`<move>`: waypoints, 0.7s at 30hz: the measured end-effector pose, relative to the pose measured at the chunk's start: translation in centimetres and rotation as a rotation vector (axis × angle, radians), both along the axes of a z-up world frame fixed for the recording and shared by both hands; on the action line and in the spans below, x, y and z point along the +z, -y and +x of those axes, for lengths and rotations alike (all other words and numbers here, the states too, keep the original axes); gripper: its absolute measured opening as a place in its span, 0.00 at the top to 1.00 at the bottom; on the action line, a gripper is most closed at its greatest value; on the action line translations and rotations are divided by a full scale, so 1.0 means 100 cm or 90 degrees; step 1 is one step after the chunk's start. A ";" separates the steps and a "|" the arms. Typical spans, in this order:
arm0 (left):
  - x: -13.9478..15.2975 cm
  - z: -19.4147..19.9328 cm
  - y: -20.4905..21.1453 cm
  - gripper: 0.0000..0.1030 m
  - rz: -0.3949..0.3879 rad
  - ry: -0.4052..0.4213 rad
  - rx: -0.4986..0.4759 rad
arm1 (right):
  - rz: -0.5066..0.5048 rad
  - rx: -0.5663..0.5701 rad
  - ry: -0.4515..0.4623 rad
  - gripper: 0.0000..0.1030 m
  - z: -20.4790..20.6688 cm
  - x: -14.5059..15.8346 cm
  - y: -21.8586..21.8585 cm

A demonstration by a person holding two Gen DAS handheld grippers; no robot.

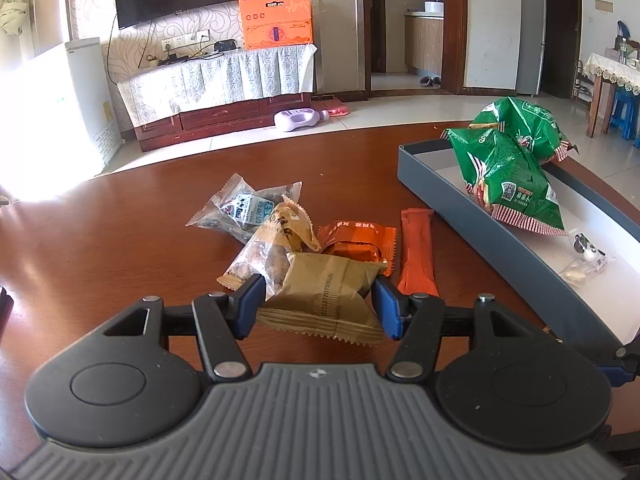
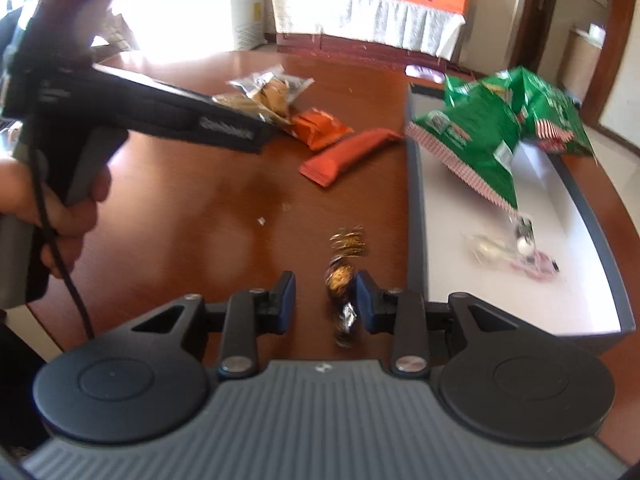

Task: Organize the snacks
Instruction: 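Lift the chocolate with the right gripper while the left gripper lifts the tan packet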

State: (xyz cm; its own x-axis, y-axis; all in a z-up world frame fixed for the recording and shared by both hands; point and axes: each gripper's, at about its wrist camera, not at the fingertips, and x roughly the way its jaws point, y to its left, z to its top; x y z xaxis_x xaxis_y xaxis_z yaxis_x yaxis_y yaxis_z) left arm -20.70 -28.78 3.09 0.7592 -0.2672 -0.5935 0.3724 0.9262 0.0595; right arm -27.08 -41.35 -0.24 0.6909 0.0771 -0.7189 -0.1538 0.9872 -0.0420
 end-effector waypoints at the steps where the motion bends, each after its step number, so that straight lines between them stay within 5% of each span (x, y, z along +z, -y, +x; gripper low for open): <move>1: 0.000 0.000 0.000 0.38 -0.001 0.000 -0.001 | -0.003 0.004 0.001 0.66 -0.001 0.000 0.000; 21: -0.005 0.000 0.003 0.37 0.012 -0.010 -0.004 | 0.006 0.021 0.000 0.84 0.003 -0.004 -0.005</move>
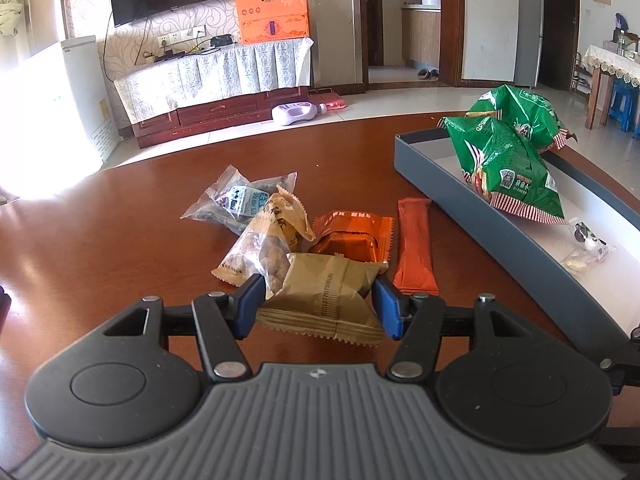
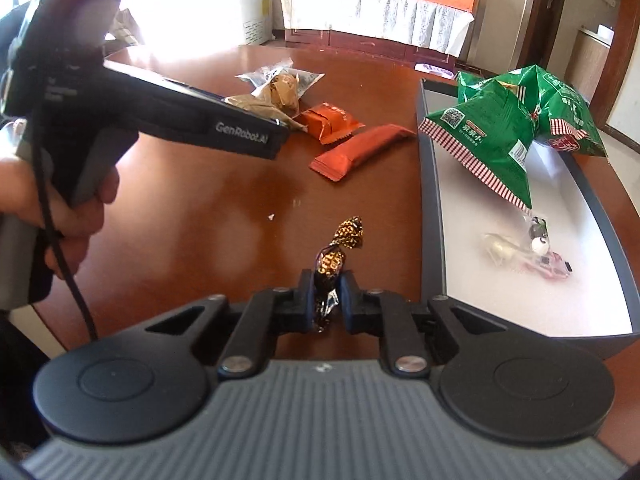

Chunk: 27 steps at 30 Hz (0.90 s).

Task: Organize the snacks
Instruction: 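Lift the chocolate with the right gripper while the left gripper lifts the tan packet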

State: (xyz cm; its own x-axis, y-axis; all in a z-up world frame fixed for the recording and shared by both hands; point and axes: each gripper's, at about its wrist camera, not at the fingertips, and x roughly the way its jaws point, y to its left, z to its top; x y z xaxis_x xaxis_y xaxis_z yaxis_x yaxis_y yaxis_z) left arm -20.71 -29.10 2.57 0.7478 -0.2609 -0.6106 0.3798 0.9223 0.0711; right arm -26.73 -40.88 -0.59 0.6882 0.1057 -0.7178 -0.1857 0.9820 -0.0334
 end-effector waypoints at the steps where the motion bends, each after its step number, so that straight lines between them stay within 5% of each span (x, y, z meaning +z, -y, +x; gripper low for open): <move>1: 0.000 0.000 0.000 0.37 0.001 0.000 0.000 | 0.006 -0.003 0.000 0.85 0.000 0.000 0.000; 27: 0.011 -0.010 0.018 0.37 -0.003 0.032 -0.019 | 0.059 -0.032 0.143 0.85 -0.019 0.045 0.019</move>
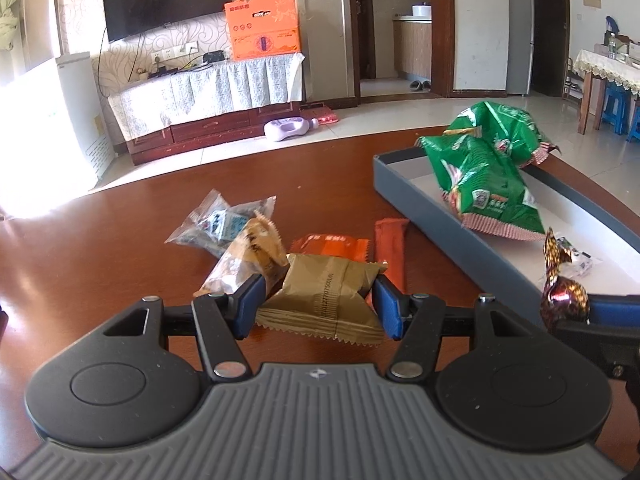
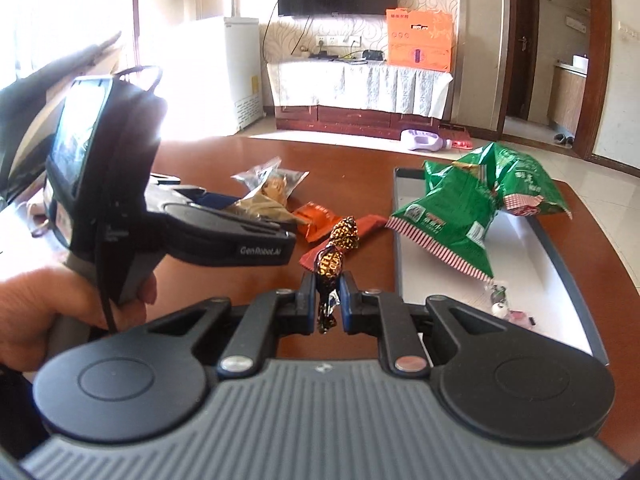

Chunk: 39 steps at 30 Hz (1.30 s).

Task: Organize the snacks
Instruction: 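Lift the chocolate with the right gripper while the left gripper lifts the tan packet, then carry the chocolate and the tan packet over the white tray with both grippers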

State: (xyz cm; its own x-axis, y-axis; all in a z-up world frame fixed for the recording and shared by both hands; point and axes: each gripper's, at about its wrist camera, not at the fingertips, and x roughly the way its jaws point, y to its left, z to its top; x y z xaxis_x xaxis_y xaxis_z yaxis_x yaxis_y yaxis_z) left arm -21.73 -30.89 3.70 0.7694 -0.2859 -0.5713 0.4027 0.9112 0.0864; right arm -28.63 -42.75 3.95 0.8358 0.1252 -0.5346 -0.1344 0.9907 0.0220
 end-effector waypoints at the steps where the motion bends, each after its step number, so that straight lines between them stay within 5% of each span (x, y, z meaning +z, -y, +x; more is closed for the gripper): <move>1: 0.000 -0.001 0.002 0.37 0.001 0.002 -0.002 | 0.002 -0.003 0.002 0.85 0.000 0.001 0.002; 39: 0.014 -0.013 0.054 0.37 -0.022 0.020 -0.048 | 0.023 -0.046 0.038 0.85 -0.018 0.018 0.036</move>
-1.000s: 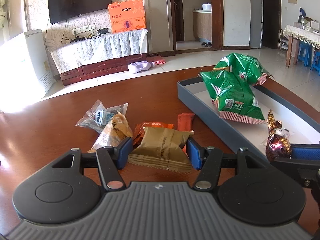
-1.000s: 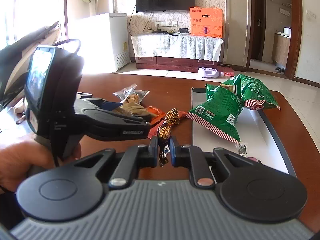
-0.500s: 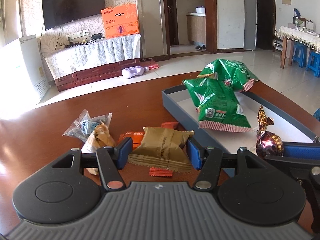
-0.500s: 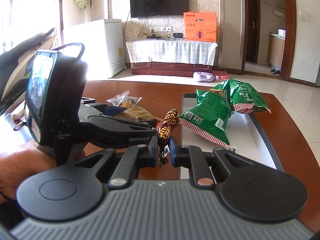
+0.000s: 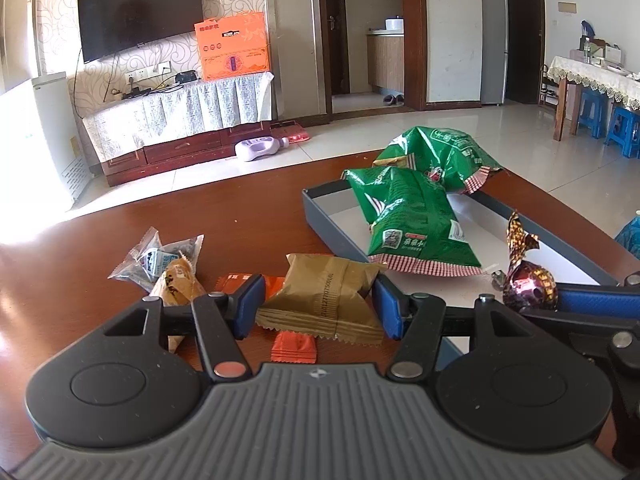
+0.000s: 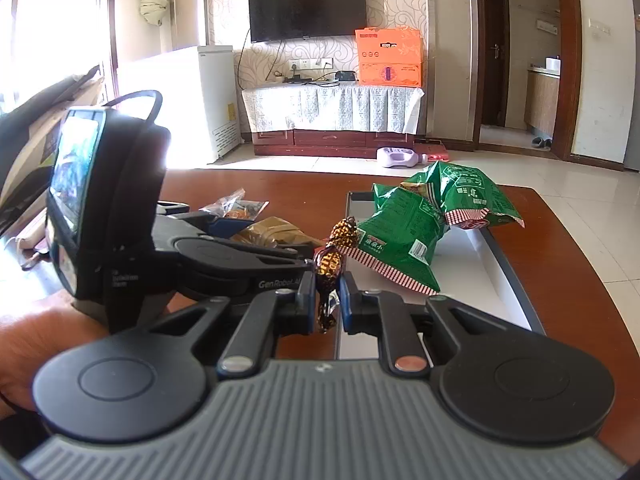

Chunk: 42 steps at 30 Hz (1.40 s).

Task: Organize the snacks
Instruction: 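Carry the chocolate and the tan packet over the white tray with both grippers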

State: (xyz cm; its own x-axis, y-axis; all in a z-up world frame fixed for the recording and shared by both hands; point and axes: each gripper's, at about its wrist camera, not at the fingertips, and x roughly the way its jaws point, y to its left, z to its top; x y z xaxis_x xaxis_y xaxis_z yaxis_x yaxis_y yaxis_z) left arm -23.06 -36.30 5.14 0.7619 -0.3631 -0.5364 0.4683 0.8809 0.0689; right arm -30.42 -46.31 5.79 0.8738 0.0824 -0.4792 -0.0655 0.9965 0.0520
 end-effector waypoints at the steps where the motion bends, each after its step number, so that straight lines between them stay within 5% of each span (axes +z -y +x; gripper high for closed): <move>1: 0.000 0.000 0.001 0.37 -0.001 0.000 -0.001 | 0.000 -0.002 0.000 0.85 0.000 0.000 0.000; 42: -0.004 -0.002 0.065 0.37 -0.027 -0.008 -0.067 | 0.029 -0.107 0.013 0.85 -0.020 0.004 0.047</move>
State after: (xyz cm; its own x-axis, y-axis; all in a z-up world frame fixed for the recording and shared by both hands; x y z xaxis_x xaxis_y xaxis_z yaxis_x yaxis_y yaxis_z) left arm -23.25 -42.83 4.75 0.7115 -0.4636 -0.5281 0.5590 0.8288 0.0255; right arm -32.45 -51.00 6.17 0.8865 -0.0446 -0.4606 0.1005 0.9902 0.0974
